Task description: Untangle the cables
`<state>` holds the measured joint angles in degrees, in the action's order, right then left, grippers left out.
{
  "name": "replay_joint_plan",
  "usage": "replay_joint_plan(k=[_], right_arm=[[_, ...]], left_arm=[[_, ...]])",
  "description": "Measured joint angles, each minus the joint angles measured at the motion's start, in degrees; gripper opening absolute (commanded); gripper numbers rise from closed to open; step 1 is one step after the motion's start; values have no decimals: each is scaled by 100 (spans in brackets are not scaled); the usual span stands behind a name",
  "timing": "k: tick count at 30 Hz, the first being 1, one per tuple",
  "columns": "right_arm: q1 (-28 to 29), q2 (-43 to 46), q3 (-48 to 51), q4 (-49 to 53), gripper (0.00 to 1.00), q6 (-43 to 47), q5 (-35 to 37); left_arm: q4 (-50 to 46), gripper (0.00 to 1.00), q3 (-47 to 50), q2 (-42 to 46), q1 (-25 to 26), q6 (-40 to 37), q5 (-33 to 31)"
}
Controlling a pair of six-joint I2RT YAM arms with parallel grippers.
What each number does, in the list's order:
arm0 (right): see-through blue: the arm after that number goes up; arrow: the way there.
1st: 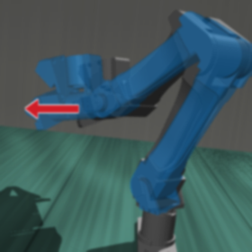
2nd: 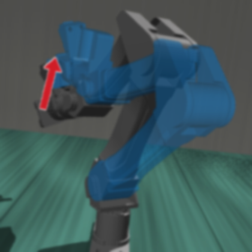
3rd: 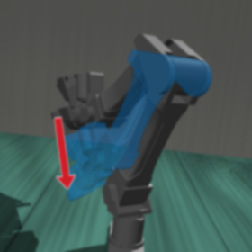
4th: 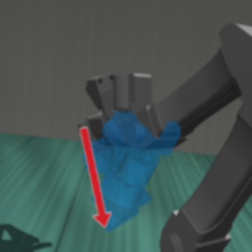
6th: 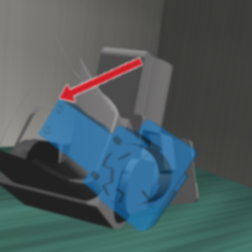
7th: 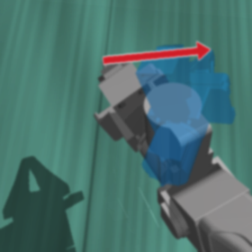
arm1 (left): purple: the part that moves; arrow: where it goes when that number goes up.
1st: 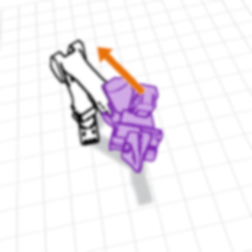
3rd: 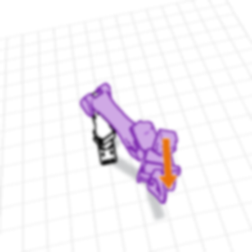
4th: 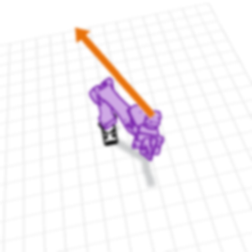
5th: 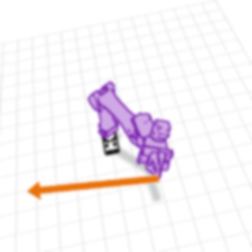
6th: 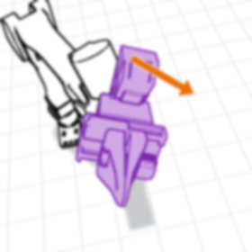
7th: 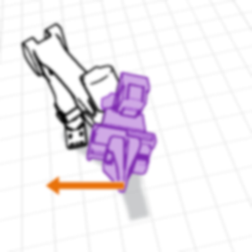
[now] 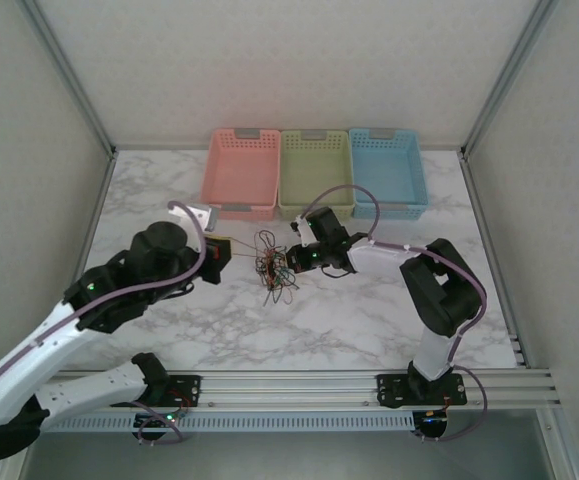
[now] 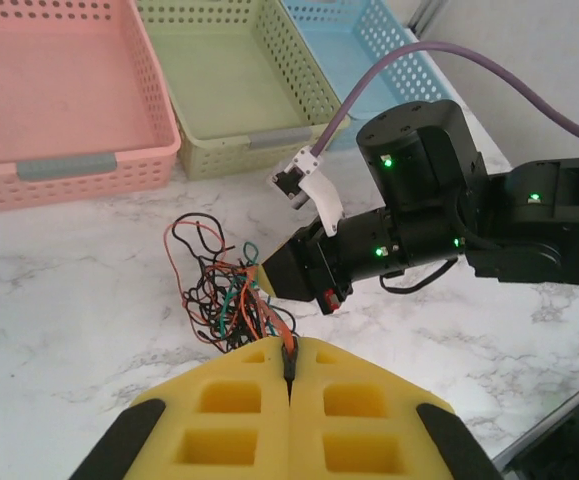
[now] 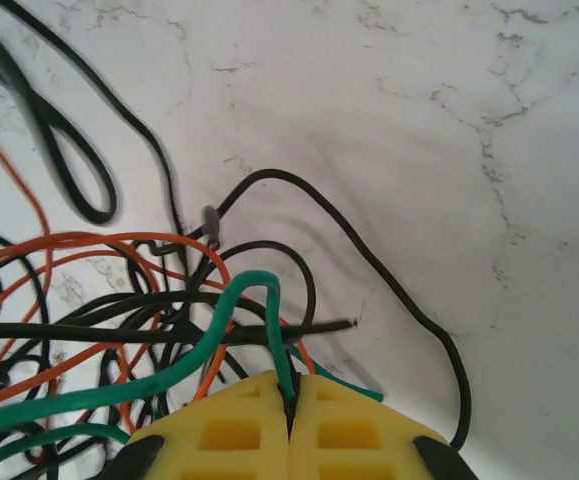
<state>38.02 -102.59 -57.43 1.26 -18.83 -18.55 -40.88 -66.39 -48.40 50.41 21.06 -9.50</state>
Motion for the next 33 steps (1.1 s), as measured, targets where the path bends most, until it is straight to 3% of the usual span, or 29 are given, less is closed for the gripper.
replay_joint_plan(k=[11, 21, 33], right_arm=[[-105, 33, -63, 111, 0, -264, 55], [-1436, 994, 1075, 205, 0, -643, 1040], [-1567, 1362, 1266, 138, 0, -774, 1309]], left_arm=[[-651, 0, -352, 442, 0, -28, -184], [-1093, 0, -1475, 835, 0, -157, -1751], [-1543, 0, -1567, 922, 0, -243, -2267]])
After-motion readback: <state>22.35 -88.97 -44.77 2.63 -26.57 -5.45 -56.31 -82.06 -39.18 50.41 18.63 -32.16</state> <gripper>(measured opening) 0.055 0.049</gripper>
